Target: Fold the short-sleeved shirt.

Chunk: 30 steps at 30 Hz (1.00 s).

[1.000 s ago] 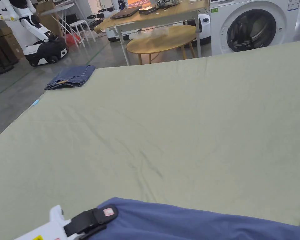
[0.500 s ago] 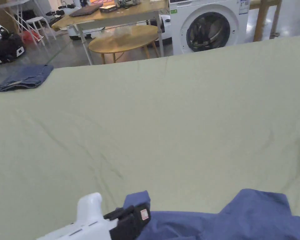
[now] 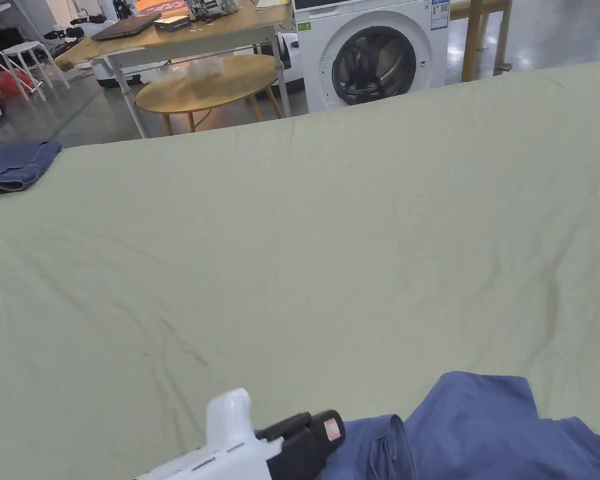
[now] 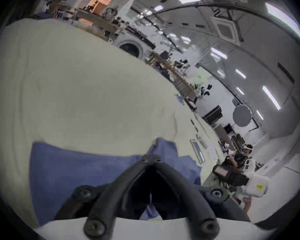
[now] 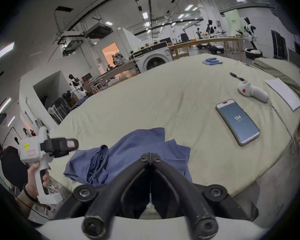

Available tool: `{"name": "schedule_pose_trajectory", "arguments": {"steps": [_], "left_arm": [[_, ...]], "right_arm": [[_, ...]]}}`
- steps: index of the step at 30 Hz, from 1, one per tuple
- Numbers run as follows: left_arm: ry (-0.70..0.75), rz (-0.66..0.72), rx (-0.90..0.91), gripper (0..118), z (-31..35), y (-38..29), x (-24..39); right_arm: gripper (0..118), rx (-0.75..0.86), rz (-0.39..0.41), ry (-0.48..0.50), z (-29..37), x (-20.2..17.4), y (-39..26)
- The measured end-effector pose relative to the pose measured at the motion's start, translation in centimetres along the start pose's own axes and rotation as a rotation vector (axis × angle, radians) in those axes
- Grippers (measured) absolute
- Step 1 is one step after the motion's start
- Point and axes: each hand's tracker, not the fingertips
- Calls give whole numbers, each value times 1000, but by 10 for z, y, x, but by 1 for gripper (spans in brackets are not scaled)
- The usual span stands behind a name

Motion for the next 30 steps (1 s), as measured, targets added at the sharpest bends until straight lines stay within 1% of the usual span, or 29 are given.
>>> {"name": "schedule_pose_trajectory", "arguments": {"steps": [3, 4, 5, 6, 7, 8, 9, 10, 12, 13, 15, 18, 20, 22, 24, 25, 26, 27, 28, 29, 30], "left_arm": [[-35, -8, -139, 0, -36, -25, -3], [8, -47, -197, 0, -55, -35, 2], [82, -85, -270, 0, -67, -44, 2], [80, -89, -279, 0, -74, -51, 2], [26, -71, -232, 0, -68, -51, 9], [10, -62, -206, 0, -65, -48, 18], [13, -64, -209, 16, -61, -44, 18], [-5, -60, -188, 35, -51, -38, 16], [-59, -9, -102, 68, -19, -26, 9], [-80, 21, -70, 73, 1, -17, 2], [-55, 84, -3, 75, 37, -3, -16], [26, 177, 94, 75, 86, 13, -63], [80, 239, 119, 75, 102, 15, -94], [86, 324, 99, 75, 99, 10, -119], [49, 391, 34, 75, 79, -1, -138], [12, 435, 4, 69, 67, -10, -144], [-52, 466, 15, 52, 60, -16, -146], [-125, 510, 48, 25, 54, -21, -143], [-160, 582, 48, 11, 43, -22, -138], [-168, 619, 31, 9, 36, -27, -132], [-96, 532, 37, 7, 36, -30, -132]], "right_arm": [[0, -2, 4, -4, 0, -1, -2], [0, -4, 9, -2, -1, -3, -2], [0, -5, 13, 0, -1, -5, -2], [0, -7, 18, 4, -1, -7, -3], [0, -10, 24, 10, -2, -9, -2], [0, -13, 31, 13, -3, -11, -3], [0, -14, 38, 12, -4, -13, -4], [0, -19, 42, 13, -7, -13, -4], [0, -29, 44, 23, -11, -13, -4], [0, -33, 45, 25, -12, -13, -4], [0, -36, 46, 28, -13, -13, -3], [0, -47, 37, 40, -16, -10, -4], [0, -57, 39, 40, -19, -9, -5], [0, -71, 44, 36, -21, -9, -6], [0, -76, 43, 39, -21, -10, -7], [0, -76, 40, 41, -21, -11, -7], [0, -75, 37, 41, -20, -11, -7], [0, -73, 34, 43, -20, -12, -6], [0, -73, 33, 43, -19, -13, -6], [0, -71, 34, 40, -18, -13, -6], [0, -70, 34, 38, -17, -14, -5]]}}
